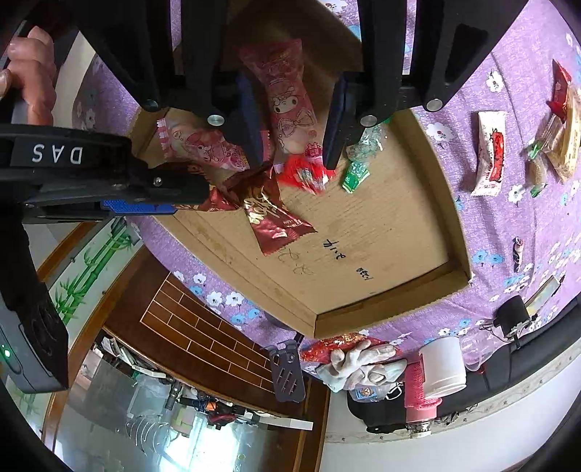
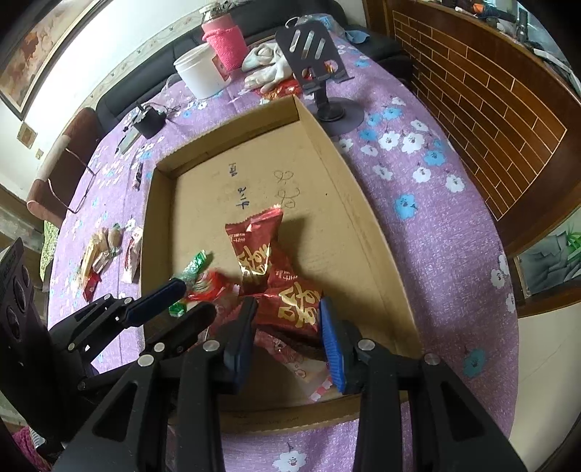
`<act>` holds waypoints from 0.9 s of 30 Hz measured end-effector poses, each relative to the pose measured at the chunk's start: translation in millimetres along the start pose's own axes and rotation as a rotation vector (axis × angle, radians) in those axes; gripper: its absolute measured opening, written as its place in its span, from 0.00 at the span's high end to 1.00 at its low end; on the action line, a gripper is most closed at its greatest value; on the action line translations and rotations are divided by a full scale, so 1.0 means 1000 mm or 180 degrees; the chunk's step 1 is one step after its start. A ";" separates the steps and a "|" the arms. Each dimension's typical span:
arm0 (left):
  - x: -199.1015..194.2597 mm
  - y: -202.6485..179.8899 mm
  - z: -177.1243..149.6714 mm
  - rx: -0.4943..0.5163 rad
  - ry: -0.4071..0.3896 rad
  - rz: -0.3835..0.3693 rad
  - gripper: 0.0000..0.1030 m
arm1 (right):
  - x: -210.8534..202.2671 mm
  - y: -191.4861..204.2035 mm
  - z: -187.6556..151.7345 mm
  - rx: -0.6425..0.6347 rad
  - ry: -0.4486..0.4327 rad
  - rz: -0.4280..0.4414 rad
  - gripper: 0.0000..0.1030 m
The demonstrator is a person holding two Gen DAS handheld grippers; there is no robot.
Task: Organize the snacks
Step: 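Open both tools to drop the red packet and red-and-gold bag into the box, then move both open tools back to the snack pile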
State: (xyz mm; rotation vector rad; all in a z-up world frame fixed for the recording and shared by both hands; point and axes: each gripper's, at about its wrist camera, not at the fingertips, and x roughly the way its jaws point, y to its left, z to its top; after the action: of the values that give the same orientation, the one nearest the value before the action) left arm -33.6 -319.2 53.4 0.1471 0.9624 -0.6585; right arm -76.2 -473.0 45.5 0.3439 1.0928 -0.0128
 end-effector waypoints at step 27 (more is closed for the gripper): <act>-0.076 0.093 -0.043 -0.0518 -0.0271 0.0289 0.60 | 0.000 0.114 -0.006 -0.0441 -0.0060 0.0271 0.67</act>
State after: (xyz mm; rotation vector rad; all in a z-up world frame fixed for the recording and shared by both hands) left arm -40.1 -193.1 74.2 0.0184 0.9179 -0.4969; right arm -60.6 -363.7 73.3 0.2649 1.0534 0.1346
